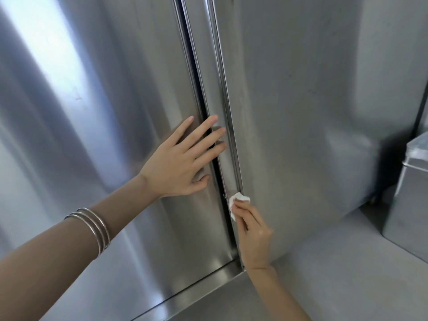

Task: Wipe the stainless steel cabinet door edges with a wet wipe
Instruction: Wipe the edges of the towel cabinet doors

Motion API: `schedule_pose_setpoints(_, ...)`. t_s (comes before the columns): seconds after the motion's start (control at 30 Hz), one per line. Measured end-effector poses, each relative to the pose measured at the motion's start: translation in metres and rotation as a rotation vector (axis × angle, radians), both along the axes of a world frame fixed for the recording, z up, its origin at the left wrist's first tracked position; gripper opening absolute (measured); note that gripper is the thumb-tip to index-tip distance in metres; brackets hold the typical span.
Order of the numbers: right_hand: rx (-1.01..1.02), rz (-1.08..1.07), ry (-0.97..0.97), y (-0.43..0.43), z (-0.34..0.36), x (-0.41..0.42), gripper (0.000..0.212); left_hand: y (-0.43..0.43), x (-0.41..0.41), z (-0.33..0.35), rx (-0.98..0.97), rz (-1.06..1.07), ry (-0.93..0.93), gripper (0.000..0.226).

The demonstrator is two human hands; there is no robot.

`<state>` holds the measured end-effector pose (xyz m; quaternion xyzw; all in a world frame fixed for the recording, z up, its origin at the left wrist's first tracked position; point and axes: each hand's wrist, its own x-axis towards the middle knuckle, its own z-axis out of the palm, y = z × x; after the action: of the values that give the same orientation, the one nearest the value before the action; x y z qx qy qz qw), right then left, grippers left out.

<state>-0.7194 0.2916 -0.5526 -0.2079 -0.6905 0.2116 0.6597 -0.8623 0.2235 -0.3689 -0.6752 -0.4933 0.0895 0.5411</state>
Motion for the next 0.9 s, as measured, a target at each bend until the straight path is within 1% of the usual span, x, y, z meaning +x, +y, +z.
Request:
schedule_pose_setpoints(0.07,0.023,-0.01,-0.026,0.003,0.006,0.0,0.019,0.001,0.0,0.0,0.003,-0.01,-0.002,0.068)
schedule_pose_setpoints(0.17,0.107,0.019,0.049,0.013,0.037,-0.005,0.009,0.001,-0.002,-0.001,0.003,-0.009,0.005,0.067)
schedule_pose_setpoints(0.23,0.133,0.027,0.105,0.017,0.048,-0.009,0.013,0.002,-0.002,0.0,0.011,-0.013,0.01,0.065)
schedule_pose_setpoints(0.3,0.13,0.012,0.109,0.014,0.032,-0.01,0.012,0.001,-0.001,-0.001,0.01,-0.006,0.012,0.065)
schedule_pose_setpoints(0.4,0.037,-0.003,0.083,0.004,-0.009,-0.008,0.021,0.001,-0.001,-0.001,0.009,0.005,0.019,0.064)
schedule_pose_setpoints(0.47,0.01,0.001,0.048,0.003,-0.014,-0.006,0.024,0.001,0.0,0.0,0.006,0.005,0.022,0.063)
schedule_pose_setpoints(0.53,0.05,0.008,0.04,0.007,0.004,-0.006,0.018,0.001,0.001,0.0,0.003,0.001,0.019,0.062)
schedule_pose_setpoints(0.6,0.103,0.037,0.092,0.012,0.028,-0.007,0.012,0.001,0.001,0.0,0.002,0.0,0.017,0.061)
schedule_pose_setpoints(0.67,0.152,0.049,0.14,0.018,0.041,-0.011,0.012,0.001,0.0,0.0,0.008,-0.008,0.016,0.06)
schedule_pose_setpoints(0.77,0.16,0.051,0.123,0.019,0.017,-0.011,0.015,0.003,0.002,-0.005,0.022,-0.021,-0.014,0.06)
schedule_pose_setpoints(0.9,0.09,0.046,-0.009,0.011,-0.048,0.0,0.027,0.004,0.005,-0.02,0.001,-0.034,-0.038,0.059)
